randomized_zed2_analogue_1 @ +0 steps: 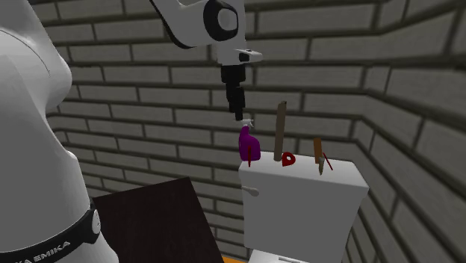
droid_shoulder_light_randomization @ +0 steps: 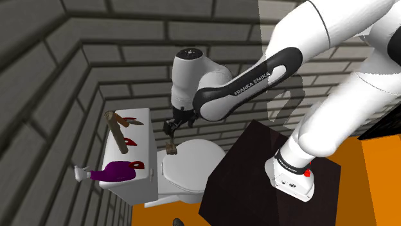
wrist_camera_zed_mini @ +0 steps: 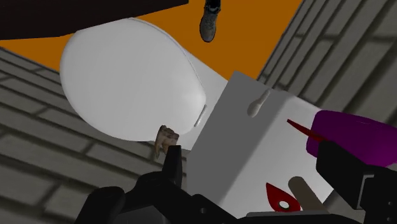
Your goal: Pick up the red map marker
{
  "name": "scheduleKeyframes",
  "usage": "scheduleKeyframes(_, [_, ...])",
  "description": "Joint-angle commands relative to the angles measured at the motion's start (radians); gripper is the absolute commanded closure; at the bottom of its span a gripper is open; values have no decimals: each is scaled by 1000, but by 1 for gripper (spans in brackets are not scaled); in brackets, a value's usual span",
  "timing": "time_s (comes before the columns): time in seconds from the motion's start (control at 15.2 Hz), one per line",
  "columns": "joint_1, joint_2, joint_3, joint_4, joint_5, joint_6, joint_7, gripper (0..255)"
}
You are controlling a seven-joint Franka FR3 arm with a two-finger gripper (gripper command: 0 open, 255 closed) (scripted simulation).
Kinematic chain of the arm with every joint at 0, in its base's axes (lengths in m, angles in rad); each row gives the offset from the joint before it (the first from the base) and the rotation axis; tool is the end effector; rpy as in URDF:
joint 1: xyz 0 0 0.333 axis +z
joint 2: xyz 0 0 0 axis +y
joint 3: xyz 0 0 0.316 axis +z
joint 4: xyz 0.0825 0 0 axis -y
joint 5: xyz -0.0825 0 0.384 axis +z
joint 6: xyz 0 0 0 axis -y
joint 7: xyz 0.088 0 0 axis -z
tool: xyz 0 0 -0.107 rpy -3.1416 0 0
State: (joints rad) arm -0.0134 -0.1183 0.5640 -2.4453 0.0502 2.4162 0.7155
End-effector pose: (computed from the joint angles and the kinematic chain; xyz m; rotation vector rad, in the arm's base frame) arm 0.4077 0.2497 0.3456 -3.1039 0.3149 -0.1171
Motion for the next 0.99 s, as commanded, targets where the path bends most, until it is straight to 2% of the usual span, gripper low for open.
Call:
scheduleKeyframes(0.0, [-9, 91, 30, 41, -86, 42, 108, 0])
scheduleKeyframes(0.2, [7, 238, 33, 117, -246, 83, 276, 0])
scheduleKeyframes(0.46, [88, 423, -26, 244, -430, 102, 469, 0])
scheduleKeyframes(0.66, [165, 548, -85, 353, -521, 102, 572, 0])
scheduleKeyframes(0.92, [259, 706, -155, 515, -593, 90, 666, 0])
